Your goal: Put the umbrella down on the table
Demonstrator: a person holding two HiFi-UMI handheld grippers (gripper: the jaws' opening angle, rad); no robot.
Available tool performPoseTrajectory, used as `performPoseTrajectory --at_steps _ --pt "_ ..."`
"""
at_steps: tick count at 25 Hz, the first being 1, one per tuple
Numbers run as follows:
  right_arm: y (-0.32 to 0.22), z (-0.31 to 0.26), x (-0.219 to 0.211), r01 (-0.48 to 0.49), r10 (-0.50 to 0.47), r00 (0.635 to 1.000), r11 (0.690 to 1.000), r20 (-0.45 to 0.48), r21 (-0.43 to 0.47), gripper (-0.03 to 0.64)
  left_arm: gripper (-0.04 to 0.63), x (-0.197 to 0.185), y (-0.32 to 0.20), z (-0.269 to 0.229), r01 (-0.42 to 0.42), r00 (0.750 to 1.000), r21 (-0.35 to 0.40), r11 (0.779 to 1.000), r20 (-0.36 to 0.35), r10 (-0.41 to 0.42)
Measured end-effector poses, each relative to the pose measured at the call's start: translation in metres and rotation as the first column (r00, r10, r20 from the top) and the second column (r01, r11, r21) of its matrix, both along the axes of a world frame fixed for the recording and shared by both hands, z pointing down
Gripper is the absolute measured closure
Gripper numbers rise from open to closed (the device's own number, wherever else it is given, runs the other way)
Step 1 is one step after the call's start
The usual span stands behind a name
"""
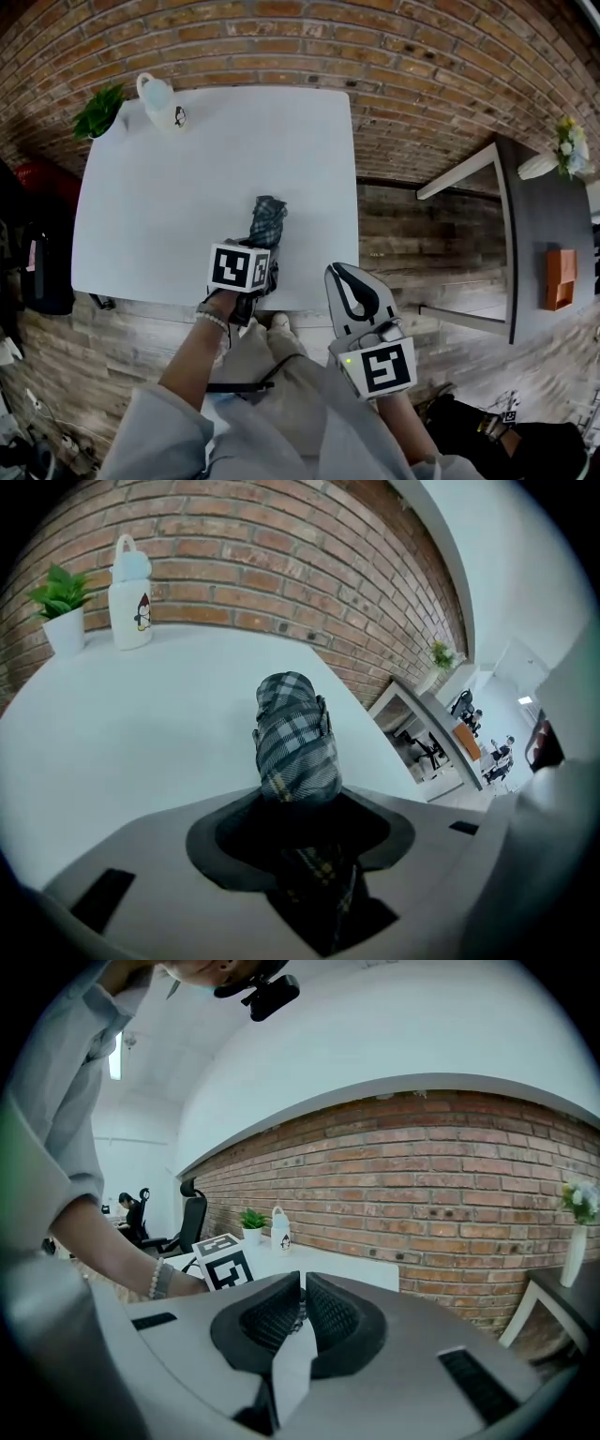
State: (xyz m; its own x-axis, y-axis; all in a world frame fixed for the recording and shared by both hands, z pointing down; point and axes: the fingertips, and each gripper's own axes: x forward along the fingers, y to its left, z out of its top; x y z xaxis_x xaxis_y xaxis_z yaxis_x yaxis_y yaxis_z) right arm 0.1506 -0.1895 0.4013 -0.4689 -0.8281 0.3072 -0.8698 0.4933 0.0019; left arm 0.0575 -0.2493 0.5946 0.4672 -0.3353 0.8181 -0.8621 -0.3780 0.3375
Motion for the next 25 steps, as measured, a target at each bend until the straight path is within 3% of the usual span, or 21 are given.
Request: performPoseTrajectory --at_steps 7,11,14,21,25 --pt "0.002 0.008 0.002 -0.017 0.017 1.000 0.999 0.006 -0.027 0.571 0.345 0.001 -0.004 0.009 -0.016 1.000 -0.038 0.999 0.021 0.017" --pt "0.000 0.004 -0.007 -0.014 0.014 1.000 1.000 0.022 0.014 0.571 0.317 0.001 -0.007 0.004 -0.041 0.999 -0.002 0.999 0.009 0.041" --pt "0.002 0.007 -0.012 -0.010 0.010 1.000 1.000 0.004 -0.015 0.571 0.296 -0.002 -0.009 -0.007 -0.053 0.999 0.029 0.998 -0.010 0.054" --pt "-0.001 0.001 -0.029 -0.010 0.010 1.000 1.000 -0.011 -0.012 0.570 0.298 -0.021 -0.012 -0.051 -0.063 0.996 0.179 0.982 -0.050 0.073" --pt "-0.005 -0.013 -0.037 -0.019 0.019 1.000 1.000 -0.014 0.022 0.569 0.434 -0.041 -0.016 -0.088 -0.041 0.997 0.329 0.944 -0.044 0.059"
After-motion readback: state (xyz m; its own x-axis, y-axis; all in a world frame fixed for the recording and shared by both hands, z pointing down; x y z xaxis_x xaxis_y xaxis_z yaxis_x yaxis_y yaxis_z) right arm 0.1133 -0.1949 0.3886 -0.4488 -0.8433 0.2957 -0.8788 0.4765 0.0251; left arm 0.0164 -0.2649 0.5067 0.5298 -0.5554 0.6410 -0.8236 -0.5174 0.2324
